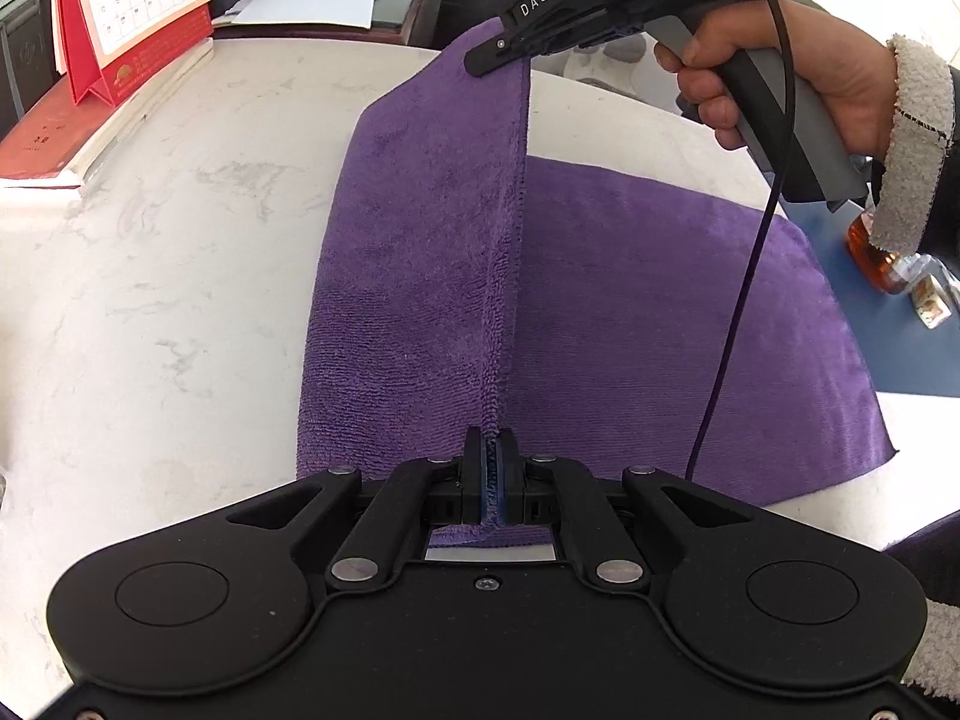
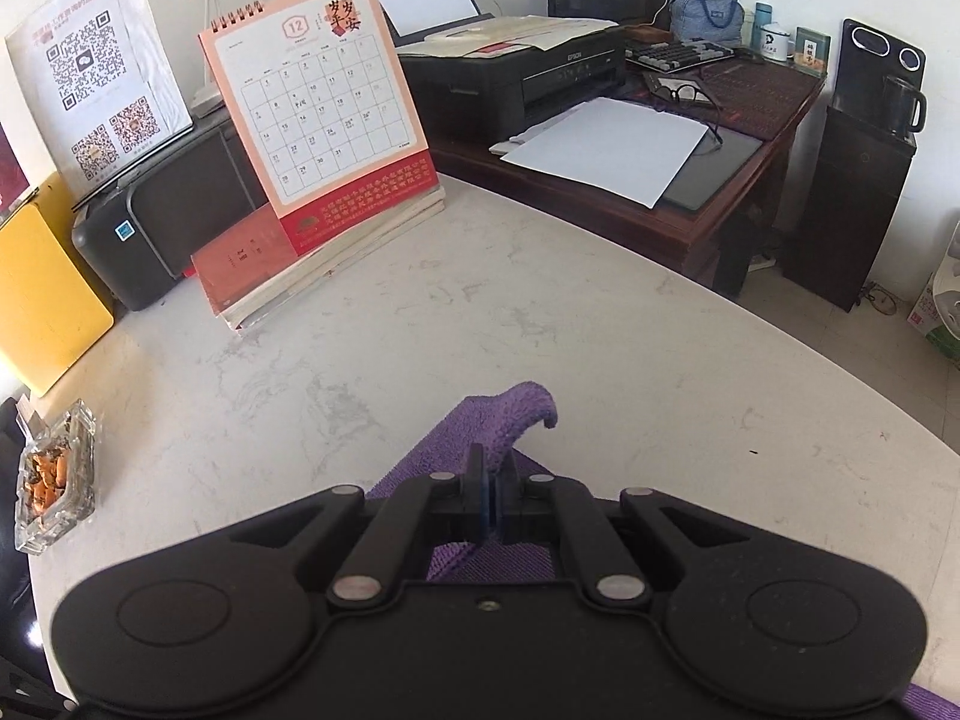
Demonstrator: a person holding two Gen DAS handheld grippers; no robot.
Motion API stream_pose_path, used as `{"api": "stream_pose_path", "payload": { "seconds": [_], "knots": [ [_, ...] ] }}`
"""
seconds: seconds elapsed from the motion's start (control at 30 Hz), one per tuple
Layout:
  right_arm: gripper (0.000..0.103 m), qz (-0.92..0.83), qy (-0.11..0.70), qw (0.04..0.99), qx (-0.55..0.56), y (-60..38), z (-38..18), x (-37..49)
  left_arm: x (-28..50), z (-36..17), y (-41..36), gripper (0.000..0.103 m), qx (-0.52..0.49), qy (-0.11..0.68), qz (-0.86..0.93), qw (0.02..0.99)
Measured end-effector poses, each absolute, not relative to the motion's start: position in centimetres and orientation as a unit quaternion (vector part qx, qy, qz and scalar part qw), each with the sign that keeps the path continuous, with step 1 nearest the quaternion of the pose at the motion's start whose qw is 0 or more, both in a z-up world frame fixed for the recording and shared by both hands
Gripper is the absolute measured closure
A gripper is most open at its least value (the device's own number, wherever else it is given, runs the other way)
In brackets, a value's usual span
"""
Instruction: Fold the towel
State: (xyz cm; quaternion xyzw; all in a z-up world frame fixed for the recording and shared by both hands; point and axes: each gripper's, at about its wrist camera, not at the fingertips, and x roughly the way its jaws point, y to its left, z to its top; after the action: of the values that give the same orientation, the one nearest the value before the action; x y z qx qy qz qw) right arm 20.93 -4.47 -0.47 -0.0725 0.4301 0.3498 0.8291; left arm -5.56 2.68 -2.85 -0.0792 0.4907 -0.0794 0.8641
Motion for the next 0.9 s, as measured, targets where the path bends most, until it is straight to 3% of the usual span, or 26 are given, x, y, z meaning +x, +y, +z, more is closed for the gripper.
{"api": "stream_pose_path", "payload": {
  "seconds": [0.9],
  "knots": [
    [0.101,0.311,0.453,0.829,-0.100,-17.0,0.1,18.8,-6.4,-1.2,-8.0,0.101,-0.067,0.484,-0.146,0.860]
  ]
}}
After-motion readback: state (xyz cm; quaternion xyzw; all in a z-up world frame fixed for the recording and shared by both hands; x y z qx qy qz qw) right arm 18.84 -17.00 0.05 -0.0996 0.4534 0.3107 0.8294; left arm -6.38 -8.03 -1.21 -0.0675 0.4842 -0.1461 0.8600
